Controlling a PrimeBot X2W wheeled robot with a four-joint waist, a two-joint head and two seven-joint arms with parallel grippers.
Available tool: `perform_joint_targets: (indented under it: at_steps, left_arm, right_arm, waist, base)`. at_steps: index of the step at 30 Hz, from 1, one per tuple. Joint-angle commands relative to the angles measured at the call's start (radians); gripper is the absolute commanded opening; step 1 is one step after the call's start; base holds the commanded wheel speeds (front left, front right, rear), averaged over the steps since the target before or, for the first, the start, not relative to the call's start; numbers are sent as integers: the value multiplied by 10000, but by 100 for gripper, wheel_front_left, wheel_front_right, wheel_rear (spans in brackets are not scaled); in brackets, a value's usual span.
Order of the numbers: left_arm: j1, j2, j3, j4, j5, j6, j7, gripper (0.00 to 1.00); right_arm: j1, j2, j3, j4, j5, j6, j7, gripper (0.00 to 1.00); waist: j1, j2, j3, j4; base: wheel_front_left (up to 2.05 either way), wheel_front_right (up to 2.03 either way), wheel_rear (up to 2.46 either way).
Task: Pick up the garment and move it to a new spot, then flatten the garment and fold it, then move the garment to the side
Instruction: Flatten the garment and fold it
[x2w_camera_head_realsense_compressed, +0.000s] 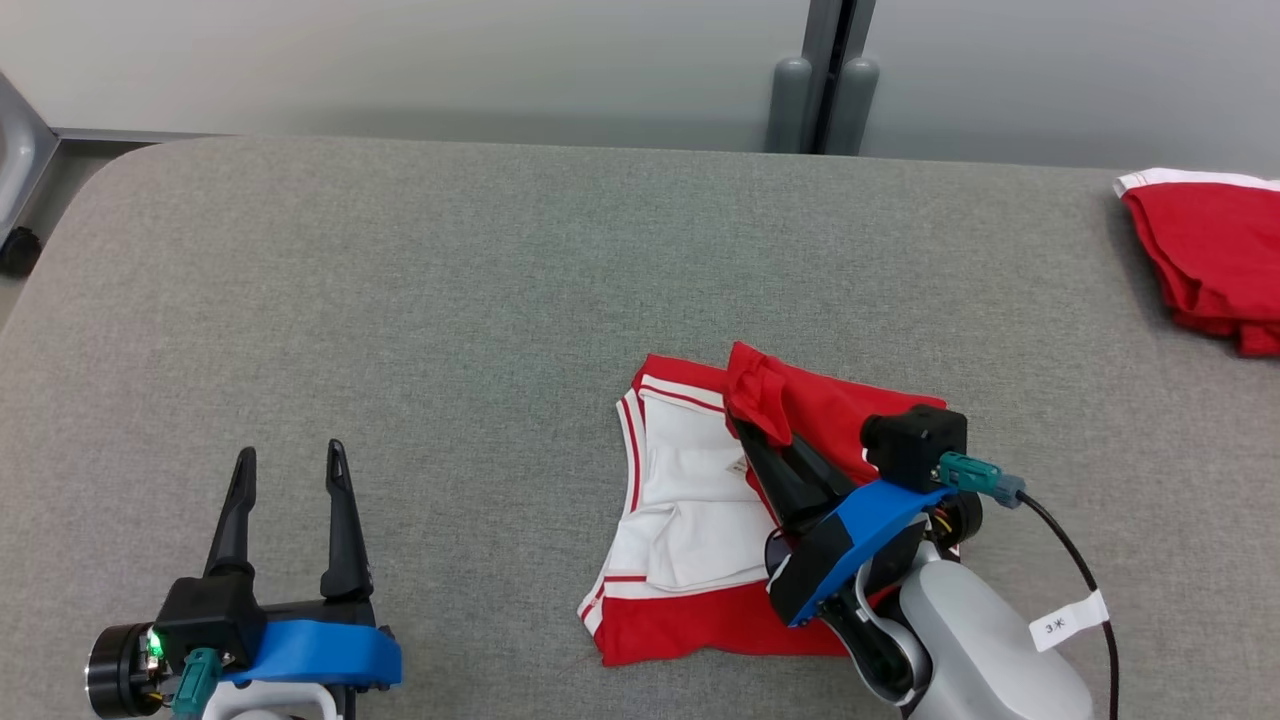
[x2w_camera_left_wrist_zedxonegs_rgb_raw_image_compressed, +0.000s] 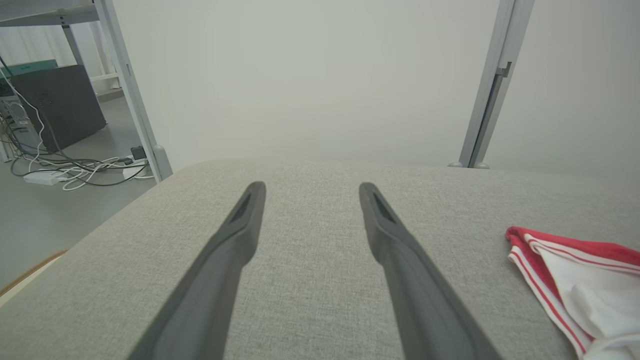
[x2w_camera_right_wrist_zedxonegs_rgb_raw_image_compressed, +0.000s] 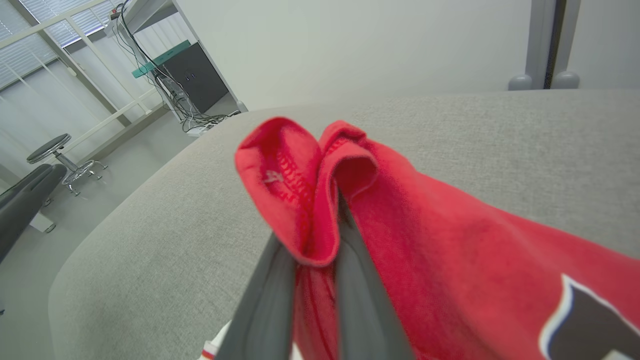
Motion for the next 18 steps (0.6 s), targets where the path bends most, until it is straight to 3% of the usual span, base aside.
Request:
perform_joint_targets:
  at_steps: [1, 8, 9, 10, 18]
  left_arm:
    - [-186, -12, -37, 49, -51, 34, -44, 100]
    - [-250, -12, -161, 135, -110, 66, -44, 100]
    - [-259, -13, -158, 153, -111, 56, -44, 100]
    - [-266, -13, -150, 168, -108, 32, -44, 100]
    - [-244, -13, -61, 235, -120, -130, -44, 100]
  right_arm:
    - [-231, -18, 215, 120, 179, 2, -160, 0]
    - [-812, -18, 1113, 794, 519, 2, -649, 2]
    - [-840, -12, 1255, 885, 600, 2, -678, 44]
    - [-878, -18, 1357, 986, 637, 2, -707, 100]
    - [-1113, -17, 1371, 1252, 354, 2, -1218, 100]
  waist:
    - [0, 0, 57, 96]
    - [0, 0, 103, 171]
    - [0, 0, 99, 162]
    - [0, 0, 90, 148]
    - [0, 0, -83, -192]
  base:
    - [0, 0, 0]
    - [0, 0, 0]
    - [0, 0, 0]
    - [0, 0, 0]
    - [0, 0, 0]
